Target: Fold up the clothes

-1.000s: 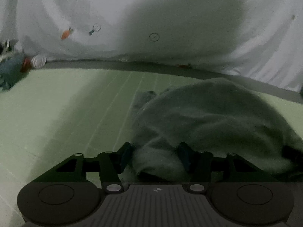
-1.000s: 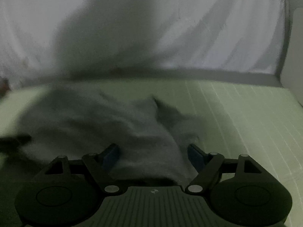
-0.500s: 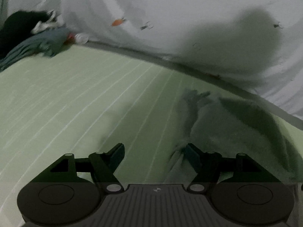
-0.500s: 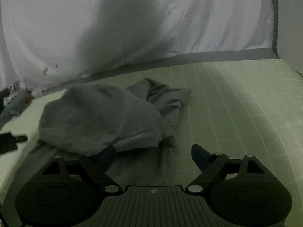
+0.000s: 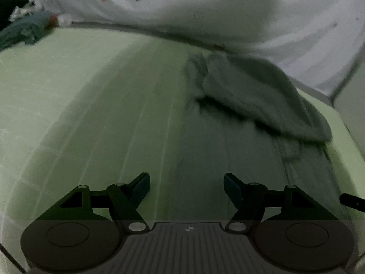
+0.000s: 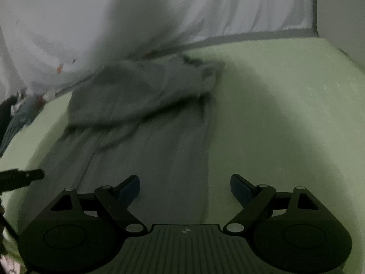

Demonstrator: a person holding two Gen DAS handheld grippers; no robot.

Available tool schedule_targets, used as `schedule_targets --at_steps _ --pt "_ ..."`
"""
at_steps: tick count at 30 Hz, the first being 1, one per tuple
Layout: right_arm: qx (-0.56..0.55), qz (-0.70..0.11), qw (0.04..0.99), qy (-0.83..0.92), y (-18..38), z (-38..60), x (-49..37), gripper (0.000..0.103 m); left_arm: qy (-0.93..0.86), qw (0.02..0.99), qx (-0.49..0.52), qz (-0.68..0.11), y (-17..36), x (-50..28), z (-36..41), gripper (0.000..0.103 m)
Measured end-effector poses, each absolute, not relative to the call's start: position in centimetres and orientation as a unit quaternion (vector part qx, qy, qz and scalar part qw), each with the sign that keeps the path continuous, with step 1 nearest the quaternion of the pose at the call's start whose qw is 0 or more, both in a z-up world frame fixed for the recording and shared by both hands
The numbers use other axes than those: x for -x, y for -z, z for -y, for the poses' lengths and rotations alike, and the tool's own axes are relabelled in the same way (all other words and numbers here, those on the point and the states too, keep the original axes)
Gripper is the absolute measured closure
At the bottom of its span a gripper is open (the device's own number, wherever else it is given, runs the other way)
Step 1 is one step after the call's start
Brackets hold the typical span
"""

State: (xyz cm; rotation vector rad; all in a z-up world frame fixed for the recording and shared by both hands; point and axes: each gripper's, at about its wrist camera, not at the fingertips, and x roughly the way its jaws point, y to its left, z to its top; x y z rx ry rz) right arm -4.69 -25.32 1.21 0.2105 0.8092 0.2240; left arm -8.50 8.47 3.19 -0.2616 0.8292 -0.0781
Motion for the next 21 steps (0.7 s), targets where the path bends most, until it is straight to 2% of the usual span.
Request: schedule_targets --at_steps 6,12,14,19,20,21 --pt "-0.106 -0.397 0.904 -0.116 -1.3 24.5 9.7 0.000 0.099 0.892 0.151 -0.416 -3.4 11.2 -9.7 0.028" --pt "-0.046 -0.402 0.904 -0.137 -1.3 21.7 13.8 0.000 0.139 0.881 0.171 -0.419 -3.4 14.7 -9.6 0.028" --pt "-0.025 -0.400 0.906 -0.138 -1.1 20.6 14.5 0.005 0.131 0.885 0.151 -0.420 -3.5 15.4 -8.8 0.028" --pt "0.023 -0.391 0.911 -0.129 -1.2 18.5 15.6 0.039 0.136 0.901 0.063 -0.407 -3.1 16.7 -5.9 0.022" --pt "0.024 -0.390 0.911 -0.132 -1.3 18.4 15.7 0.041 0.143 0.903 0.044 -0.402 -3.0 16.9 -5.4 0.022" --pt "0.028 -0.390 0.910 -0.137 -1.4 18.4 15.8 0.049 0.152 0.903 0.023 -0.401 -2.9 17.1 -4.9 0.022"
